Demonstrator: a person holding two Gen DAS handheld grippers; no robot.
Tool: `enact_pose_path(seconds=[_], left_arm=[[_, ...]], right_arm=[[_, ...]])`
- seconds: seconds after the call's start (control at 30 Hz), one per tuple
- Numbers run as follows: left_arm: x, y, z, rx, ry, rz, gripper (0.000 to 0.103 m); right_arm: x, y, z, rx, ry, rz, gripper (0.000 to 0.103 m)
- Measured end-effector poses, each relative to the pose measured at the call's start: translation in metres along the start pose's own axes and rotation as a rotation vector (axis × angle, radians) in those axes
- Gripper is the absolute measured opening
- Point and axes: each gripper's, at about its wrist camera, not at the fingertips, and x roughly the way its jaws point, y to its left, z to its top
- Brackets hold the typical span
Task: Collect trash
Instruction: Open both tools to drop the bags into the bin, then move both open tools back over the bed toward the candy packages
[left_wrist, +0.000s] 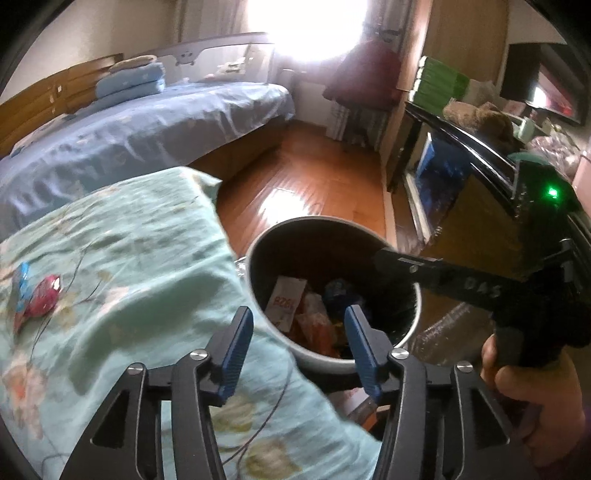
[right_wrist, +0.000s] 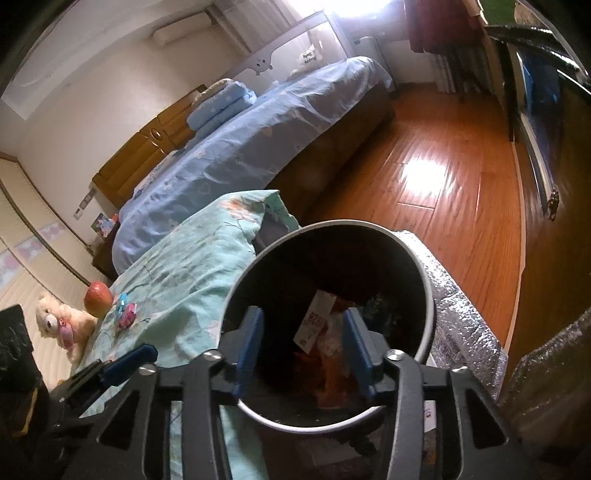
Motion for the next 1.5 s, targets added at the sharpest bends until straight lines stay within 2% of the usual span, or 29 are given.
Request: enact_pose_path(seconds=[0.17,0.33,0.83,1.23,1.5], left_arm=[[-0.012,0.023,-0.016,-0.064,0.004,0.049,0.053],[-0.028,0.044,-0.03,-0.128,0.004,0.093,0.053],[-0.079,0.113,-0.064,-0.281,-0.027,0.237,0.054],[-0.089,0.178,-0.062,-0.388,-0.029,0.324,0.054],[-0.073,0.204,-0.036,-0.408,-0.031,0.345,0.057]], right_arm=[[0.0,0.015,-0.005,-0.019,-0.012,0.017,0.066],[0.006,0.037,-0.015,-0.054,-0.002,0.046,0.07],[0.04,0.119,-0.041,-0.193,0.076,0.167,0.071],[0.061,0.154,-0.041,-0.247,0.094,0.201,0.071],[0.08,0.173,-0.037,-0.268,0.111,0.224,0.071]])
